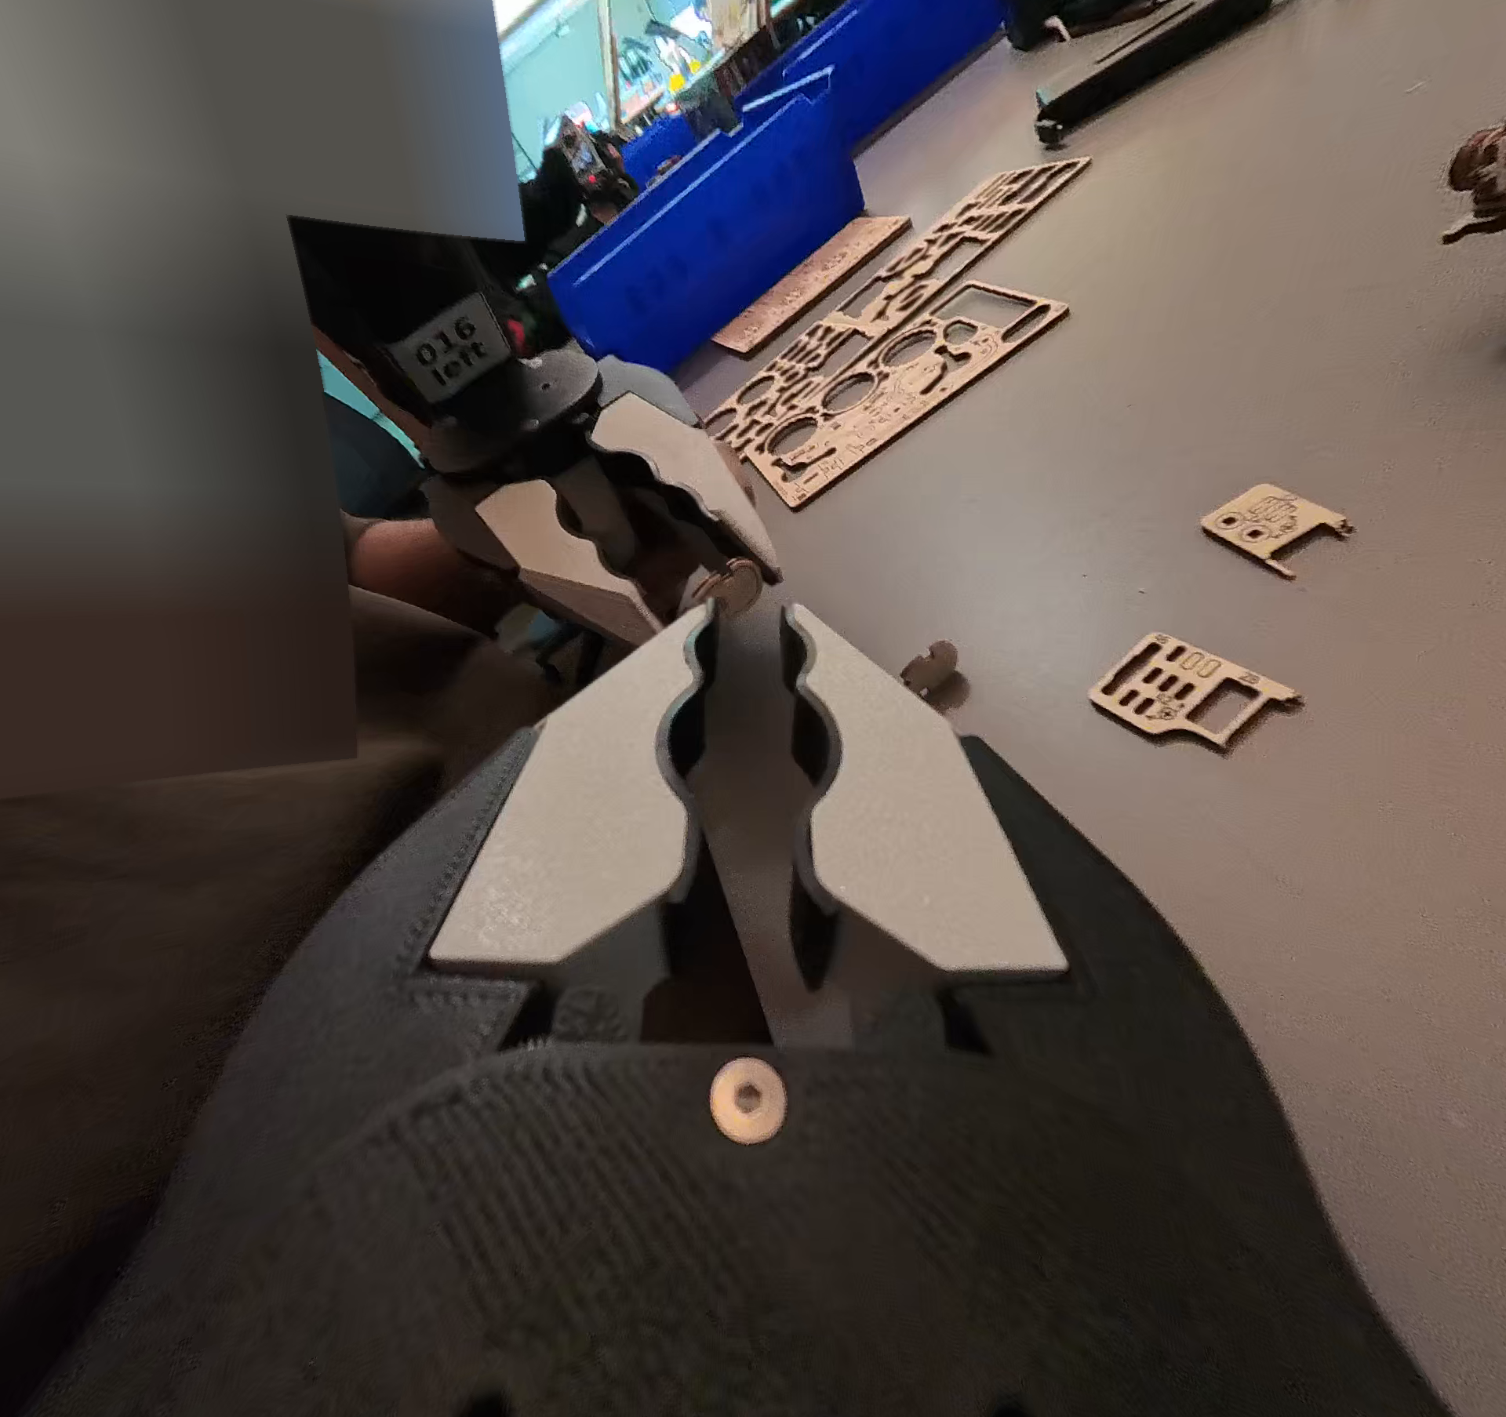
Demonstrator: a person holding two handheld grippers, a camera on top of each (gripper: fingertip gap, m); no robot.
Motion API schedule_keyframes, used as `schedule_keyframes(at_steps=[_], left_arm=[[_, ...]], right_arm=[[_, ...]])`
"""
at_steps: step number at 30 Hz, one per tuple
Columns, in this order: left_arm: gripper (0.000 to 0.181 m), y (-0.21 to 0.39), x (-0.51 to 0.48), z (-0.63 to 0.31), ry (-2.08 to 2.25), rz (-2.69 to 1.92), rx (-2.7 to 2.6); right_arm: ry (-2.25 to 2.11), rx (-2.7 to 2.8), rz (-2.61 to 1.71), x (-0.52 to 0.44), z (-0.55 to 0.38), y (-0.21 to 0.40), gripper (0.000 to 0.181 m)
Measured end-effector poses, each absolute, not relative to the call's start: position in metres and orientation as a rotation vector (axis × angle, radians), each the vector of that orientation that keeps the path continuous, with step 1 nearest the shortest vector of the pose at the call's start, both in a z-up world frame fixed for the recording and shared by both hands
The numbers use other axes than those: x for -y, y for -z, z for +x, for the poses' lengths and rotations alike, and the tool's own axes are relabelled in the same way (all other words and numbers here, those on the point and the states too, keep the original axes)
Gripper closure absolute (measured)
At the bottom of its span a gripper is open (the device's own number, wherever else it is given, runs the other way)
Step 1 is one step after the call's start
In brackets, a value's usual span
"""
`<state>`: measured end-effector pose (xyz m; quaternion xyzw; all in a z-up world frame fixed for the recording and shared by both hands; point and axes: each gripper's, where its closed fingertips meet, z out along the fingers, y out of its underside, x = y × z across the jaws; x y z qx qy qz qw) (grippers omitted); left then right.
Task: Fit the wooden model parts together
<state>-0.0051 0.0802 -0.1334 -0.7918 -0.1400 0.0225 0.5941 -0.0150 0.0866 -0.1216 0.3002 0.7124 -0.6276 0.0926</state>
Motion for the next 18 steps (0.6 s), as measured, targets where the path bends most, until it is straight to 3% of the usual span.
schedule_keyframes(at_steps=[18], left_arm=[[0.154, 0.135, -0.083, 0.021, 0.155, -1.852, 0.228]], right_arm=[[1.922, -2.502, 0.447, -0.070, 0.013, 0.122, 0.173]])
